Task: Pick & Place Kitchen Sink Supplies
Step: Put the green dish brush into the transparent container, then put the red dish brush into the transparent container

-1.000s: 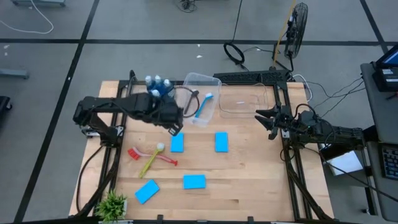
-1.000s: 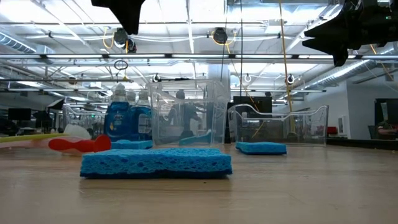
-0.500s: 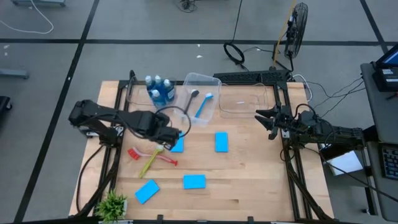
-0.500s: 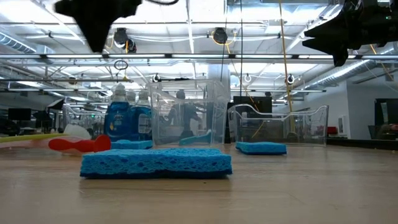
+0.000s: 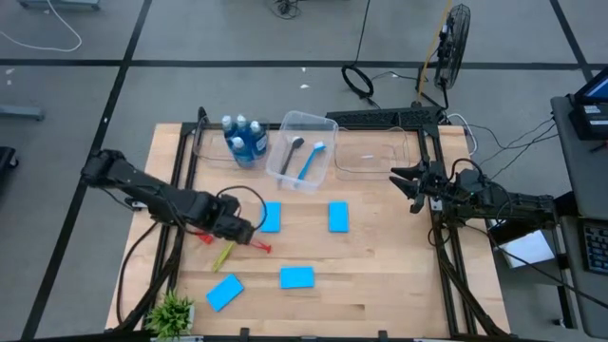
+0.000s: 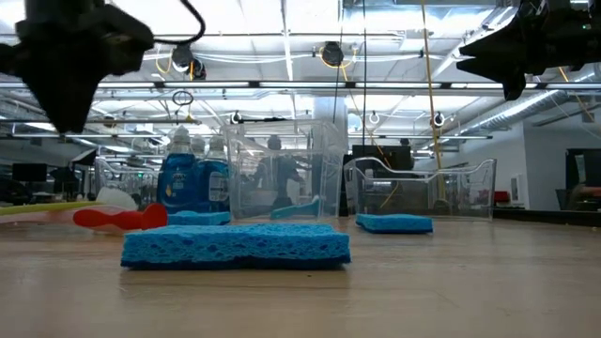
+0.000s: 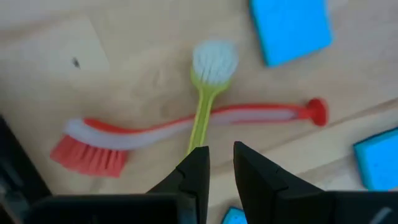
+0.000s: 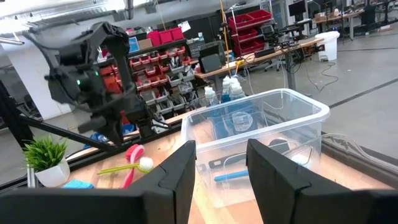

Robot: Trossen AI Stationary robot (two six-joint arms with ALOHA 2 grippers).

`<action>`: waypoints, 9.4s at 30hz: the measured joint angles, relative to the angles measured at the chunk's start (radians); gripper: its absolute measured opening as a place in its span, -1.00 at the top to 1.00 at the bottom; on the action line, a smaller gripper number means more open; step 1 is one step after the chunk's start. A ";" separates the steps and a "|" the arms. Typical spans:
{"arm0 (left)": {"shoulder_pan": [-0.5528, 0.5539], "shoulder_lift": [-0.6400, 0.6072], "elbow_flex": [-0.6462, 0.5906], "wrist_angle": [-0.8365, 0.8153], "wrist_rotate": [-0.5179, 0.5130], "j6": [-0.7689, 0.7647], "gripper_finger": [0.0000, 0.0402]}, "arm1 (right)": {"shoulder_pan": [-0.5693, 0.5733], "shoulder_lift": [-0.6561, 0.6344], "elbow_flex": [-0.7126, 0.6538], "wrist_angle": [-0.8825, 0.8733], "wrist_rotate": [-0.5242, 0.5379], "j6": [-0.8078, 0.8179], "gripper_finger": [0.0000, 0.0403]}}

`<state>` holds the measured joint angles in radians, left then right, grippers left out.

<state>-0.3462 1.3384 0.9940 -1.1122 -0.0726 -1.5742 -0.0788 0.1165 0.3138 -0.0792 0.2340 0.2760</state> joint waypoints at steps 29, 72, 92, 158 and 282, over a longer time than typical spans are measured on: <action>-0.099 0.000 -0.259 0.319 0.072 -0.090 0.01 | 0.000 0.000 0.000 0.000 0.000 0.000 0.35; -0.117 0.149 -0.270 0.333 0.143 -0.110 0.71 | 0.000 0.000 0.000 0.000 0.000 0.000 0.35; -0.117 -0.009 -0.269 0.329 0.041 -0.105 0.71 | 0.000 0.000 0.000 0.000 0.000 0.000 0.35; 0.100 -0.247 -0.244 1.278 -0.252 0.861 0.69 | 0.000 0.000 0.000 0.000 0.001 -0.003 0.36; 0.684 0.467 0.828 0.316 -0.059 1.287 0.08 | 0.000 0.002 0.000 -0.007 0.001 0.000 0.36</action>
<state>0.3383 1.8053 1.8221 -0.7957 -0.1319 -0.2868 -0.0784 0.1187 0.3134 -0.0863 0.2348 0.2760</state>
